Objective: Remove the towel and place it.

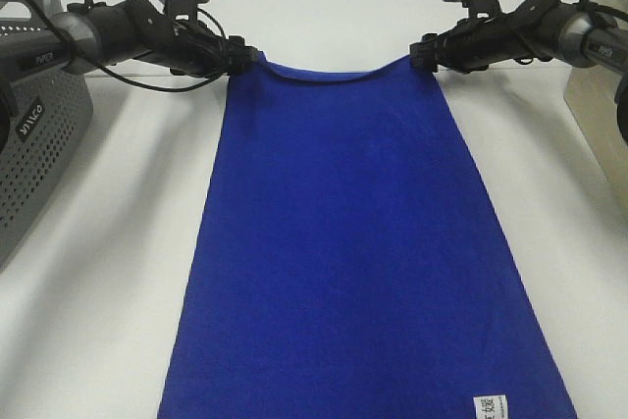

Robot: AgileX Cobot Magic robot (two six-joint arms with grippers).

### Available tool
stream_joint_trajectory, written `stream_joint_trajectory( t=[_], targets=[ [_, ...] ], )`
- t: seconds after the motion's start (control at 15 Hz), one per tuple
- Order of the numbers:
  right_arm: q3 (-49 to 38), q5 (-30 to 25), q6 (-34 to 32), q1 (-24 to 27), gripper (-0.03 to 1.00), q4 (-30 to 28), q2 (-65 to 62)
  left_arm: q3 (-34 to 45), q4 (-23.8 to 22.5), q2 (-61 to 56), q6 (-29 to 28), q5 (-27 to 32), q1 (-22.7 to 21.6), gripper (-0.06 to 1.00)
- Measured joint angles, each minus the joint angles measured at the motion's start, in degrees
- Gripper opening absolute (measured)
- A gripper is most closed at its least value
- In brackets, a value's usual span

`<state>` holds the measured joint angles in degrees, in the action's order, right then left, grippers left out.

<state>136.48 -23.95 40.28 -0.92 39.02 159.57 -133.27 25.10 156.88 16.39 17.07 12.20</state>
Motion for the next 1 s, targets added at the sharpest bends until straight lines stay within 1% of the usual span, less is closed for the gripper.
stream_joint_trajectory(
  t=[0.13, 0.27, 0.4, 0.53, 0.8, 0.87, 0.93, 1.0],
  targets=[
    [0.0, -3.61, 0.11, 0.17, 0.7, -0.06, -0.52, 0.0, -0.11, -0.06, 0.0, -0.06, 0.0, 0.69],
    [0.06, -8.54, 0.23, 0.17, 0.7, -0.06, -1.15, 0.0, -0.17, -0.63, 0.0, 0.52, 0.0, 0.69],
    [0.06, -13.18, 0.23, 0.17, 0.7, -0.23, -2.01, 0.0, -1.72, -1.95, -0.06, 4.58, -0.06, 0.69],
    [0.06, -16.62, 0.23, 0.17, 0.7, -0.92, -3.61, 0.0, -6.3, -4.24, -2.29, 9.45, -0.06, 0.69],
    [0.17, -23.61, -0.74, 0.17, 0.7, -5.96, -8.94, 0.0, -20.86, -9.68, -11.52, 16.16, -0.06, 0.69],
    [0.17, -24.47, -0.92, 0.17, 0.7, -6.36, -9.57, 0.0, -22.57, -10.03, -12.66, 16.33, -0.11, 0.69],
    [0.17, -27.5, -2.23, 0.17, 0.7, -6.82, -11.52, 0.0, -25.5, -10.43, -15.47, 15.24, -0.34, 0.69],
    [0.17, -29.56, -2.64, 0.17, 0.7, -6.88, -12.2, 0.0, -25.73, -10.43, -15.93, 14.84, -0.46, 0.69]
  ],
)
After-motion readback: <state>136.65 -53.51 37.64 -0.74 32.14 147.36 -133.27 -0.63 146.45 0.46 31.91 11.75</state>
